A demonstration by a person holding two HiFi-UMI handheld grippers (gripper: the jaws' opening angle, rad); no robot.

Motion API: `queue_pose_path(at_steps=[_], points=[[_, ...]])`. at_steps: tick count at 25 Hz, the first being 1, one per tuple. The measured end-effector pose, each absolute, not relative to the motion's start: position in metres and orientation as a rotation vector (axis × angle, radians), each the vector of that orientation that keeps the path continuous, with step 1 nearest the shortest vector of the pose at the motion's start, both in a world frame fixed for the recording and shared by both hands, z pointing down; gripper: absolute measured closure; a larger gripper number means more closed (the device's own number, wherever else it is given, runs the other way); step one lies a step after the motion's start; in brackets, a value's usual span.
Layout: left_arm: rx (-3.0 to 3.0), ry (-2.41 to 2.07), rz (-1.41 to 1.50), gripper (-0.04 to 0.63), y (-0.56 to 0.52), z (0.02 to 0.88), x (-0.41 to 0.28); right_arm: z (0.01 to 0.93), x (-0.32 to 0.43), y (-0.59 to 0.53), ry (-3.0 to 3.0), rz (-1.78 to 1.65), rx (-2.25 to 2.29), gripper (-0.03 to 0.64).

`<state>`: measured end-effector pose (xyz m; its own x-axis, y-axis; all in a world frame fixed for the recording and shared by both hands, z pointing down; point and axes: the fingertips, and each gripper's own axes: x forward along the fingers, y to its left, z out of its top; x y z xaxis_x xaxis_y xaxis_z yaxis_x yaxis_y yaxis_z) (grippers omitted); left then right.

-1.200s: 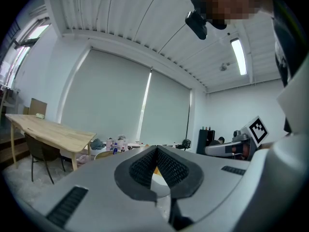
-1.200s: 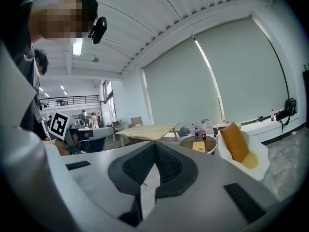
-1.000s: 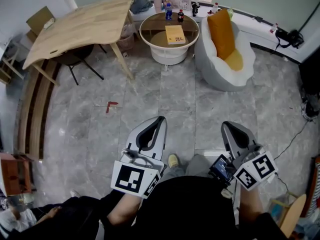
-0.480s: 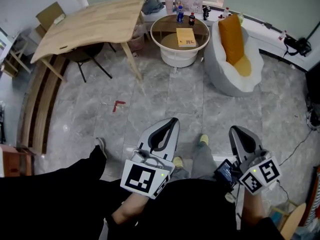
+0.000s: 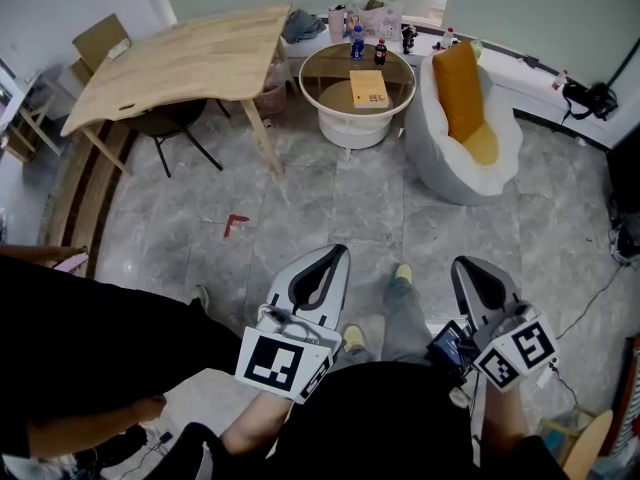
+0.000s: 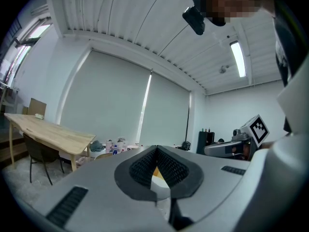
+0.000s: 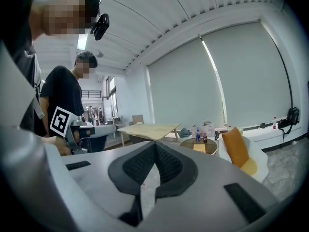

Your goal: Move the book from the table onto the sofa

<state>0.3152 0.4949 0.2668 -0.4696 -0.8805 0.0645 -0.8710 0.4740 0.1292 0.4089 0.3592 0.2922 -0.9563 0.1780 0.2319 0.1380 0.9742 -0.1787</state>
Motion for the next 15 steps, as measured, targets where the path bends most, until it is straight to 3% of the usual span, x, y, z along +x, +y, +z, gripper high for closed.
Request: queue_pose_path(at_steps=[15], points=[[1.539,-2.604,-0.082,0.584,0.488,0.268,0.31,0.282,0.397,0.332,-2.877,0.083,-0.249,0.606]])
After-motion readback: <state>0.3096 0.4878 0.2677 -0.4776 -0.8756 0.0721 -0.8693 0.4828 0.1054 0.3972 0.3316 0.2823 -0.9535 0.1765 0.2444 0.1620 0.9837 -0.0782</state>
